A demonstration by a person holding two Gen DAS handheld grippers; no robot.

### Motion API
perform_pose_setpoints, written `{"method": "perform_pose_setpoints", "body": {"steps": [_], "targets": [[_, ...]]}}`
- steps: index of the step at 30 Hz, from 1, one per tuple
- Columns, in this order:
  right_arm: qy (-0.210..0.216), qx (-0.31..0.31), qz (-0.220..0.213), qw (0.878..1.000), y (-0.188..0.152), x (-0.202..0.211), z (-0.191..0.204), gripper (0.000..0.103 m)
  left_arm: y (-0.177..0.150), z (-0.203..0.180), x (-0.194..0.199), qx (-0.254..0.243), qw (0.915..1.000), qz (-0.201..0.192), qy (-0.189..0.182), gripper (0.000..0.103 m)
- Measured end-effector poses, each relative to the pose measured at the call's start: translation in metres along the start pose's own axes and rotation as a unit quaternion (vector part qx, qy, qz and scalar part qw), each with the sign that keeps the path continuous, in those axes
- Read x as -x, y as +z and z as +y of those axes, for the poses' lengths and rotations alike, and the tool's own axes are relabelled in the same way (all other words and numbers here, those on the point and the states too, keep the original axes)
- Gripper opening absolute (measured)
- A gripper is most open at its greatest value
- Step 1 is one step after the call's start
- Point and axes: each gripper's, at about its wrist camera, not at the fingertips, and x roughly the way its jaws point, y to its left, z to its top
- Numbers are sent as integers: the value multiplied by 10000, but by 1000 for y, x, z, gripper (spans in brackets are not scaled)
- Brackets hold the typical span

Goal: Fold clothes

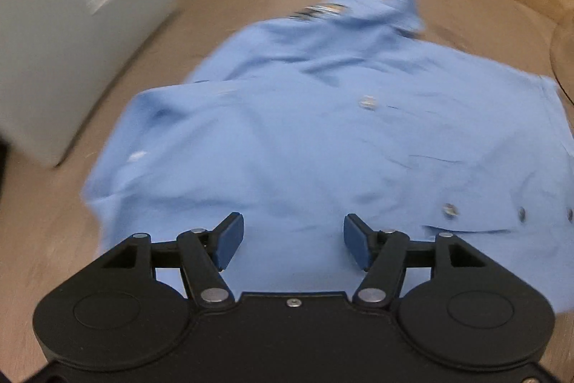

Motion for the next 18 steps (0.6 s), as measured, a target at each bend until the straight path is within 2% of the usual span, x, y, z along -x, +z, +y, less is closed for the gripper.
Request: {"method": "perform_pose_setpoints", "body": {"steps": [2, 3, 4, 6, 8, 9, 10, 12, 14, 16, 17, 18], "targets": [[-553, 167, -30, 9983, -2, -1, 1, 8, 1, -12, -18, 15, 9996, -68, 286, 67], [-606, 209, -70, 9979, -3, 1, 3, 16, 1, -19, -28, -139, 9989, -45, 445, 67], [-688, 308, -204, 9969, 0, 5, 5, 40, -1, -23, -32, -247, 9982, -43, 539, 67], [-504, 267, -431, 9974, 10, 8, 5, 72, -1, -27, -28, -300, 9966, -167, 742, 67], [-487, 378, -684, 9958, 25, 6, 5, 74, 0, -14, -8, 45, 9970, -331, 697, 67], [-506, 444, -808, 9945, 35, 3, 4, 74, -2, -4, 12, 431, 9957, -501, 652, 68], [-610, 531, -931, 9924, 51, -3, 2, 74, -4, 2, 19, 604, 9946, -542, 648, 69], [-698, 485, -1168, 9895, 78, -15, -9, 73, -17, 13, 36, 923, 9924, -385, 718, 71], [-826, 428, -1349, 9865, 106, -26, -20, 65, -28, 16, 41, 973, 9921, -171, 772, 71], [-1044, 773, -1331, 9826, 145, -51, -32, 54, -39, 10, 43, 954, 9919, -52, 834, 71], [-1088, 934, -1278, 9814, 156, -58, -35, 47, -45, 7, 44, 944, 9918, 9, 866, 71], [-1090, 940, -1225, 9820, 164, -63, -40, 45, -51, 3, 45, 996, 9912, 19, 876, 72]]}}
